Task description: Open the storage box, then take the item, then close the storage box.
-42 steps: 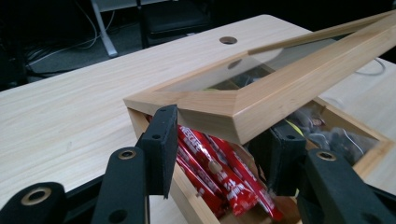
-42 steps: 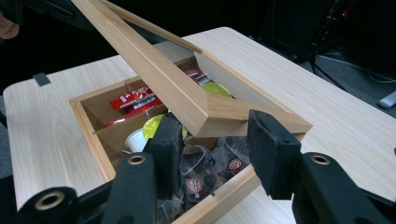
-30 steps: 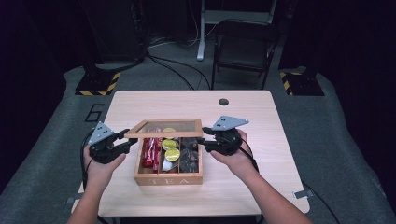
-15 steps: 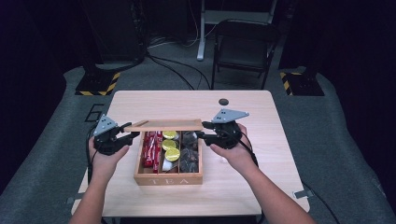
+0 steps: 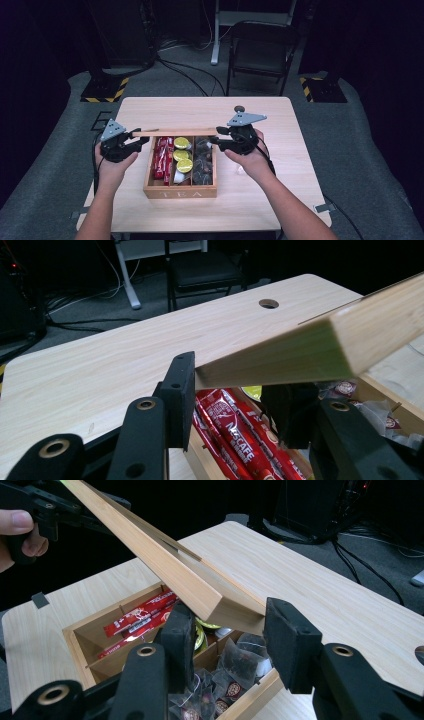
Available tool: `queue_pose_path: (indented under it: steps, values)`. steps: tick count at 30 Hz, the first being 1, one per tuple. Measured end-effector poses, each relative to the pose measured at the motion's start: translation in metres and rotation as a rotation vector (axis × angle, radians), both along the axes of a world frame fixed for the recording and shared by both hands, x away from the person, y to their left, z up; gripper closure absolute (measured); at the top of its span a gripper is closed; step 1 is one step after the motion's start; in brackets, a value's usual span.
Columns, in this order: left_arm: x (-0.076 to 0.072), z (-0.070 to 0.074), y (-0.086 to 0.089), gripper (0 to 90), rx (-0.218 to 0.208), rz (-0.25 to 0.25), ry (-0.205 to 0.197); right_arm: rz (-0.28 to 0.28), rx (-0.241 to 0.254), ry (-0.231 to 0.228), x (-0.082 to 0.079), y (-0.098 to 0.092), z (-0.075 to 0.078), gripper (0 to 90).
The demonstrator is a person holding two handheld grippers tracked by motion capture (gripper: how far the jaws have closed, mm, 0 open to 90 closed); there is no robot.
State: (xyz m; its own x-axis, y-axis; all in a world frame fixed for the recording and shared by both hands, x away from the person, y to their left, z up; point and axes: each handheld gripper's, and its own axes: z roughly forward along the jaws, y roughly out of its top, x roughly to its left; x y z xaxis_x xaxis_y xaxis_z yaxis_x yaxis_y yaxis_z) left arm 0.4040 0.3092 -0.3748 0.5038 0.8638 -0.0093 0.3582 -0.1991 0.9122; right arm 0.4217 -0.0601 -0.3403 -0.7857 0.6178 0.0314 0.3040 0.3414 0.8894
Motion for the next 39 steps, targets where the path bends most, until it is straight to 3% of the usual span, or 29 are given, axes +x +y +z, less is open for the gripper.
queue_pose_path:
  steps: [15, 17, 25, 39]
  values:
    - [0.008, 0.005, 0.003, 57.2, -0.015, -0.021, 0.01, -0.03, 0.014, 0.013, -0.006, -0.003, -0.006, 52.9]
    - [0.01, 0.006, 0.004, 57.3, -0.021, -0.02, 0.006, -0.049, 0.009, -0.001, -0.009, -0.003, -0.009, 52.2]
    - [0.011, 0.007, 0.003, 57.5, -0.037, -0.007, 0.018, -0.047, -0.008, 0.017, -0.014, 0.002, -0.025, 50.4]
    - [0.011, 0.008, 0.002, 57.7, -0.029, 0.001, 0.025, -0.038, -0.032, 0.029, -0.018, 0.007, -0.052, 49.3]
